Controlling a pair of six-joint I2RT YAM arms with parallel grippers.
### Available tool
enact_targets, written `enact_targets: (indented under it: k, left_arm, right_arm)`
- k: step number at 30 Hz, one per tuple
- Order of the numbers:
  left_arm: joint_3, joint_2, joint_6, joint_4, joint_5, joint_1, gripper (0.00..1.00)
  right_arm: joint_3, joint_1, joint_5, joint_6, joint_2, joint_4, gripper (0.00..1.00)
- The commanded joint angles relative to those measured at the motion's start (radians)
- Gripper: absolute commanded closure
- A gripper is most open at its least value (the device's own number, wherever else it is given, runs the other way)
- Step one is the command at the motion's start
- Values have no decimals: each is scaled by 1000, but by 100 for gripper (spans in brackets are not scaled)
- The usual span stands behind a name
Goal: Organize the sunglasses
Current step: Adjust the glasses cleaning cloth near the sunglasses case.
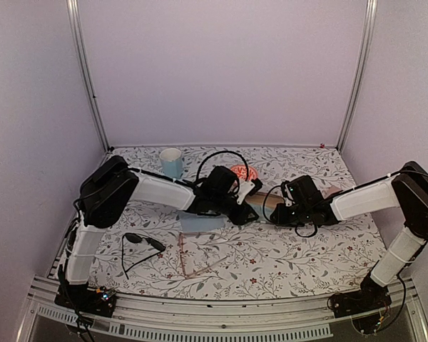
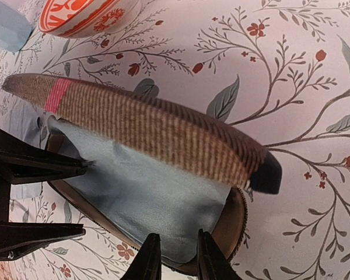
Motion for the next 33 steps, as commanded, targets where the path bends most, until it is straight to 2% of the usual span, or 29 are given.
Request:
enact_targets:
  k: [1,22,33]
  left_arm:
    - [29,30,-27,7,-29,9,60]
    - [-24,42,-100,62,-74,9,58]
    - [-89,-3,-135,112,-21,8,56]
  right_arm:
    - [-17,-6,-3,9,-17,12,76]
    - [-26,-6,-11,12,-25,16,77]
    - [-29,-5,-14,11,-34,17,77]
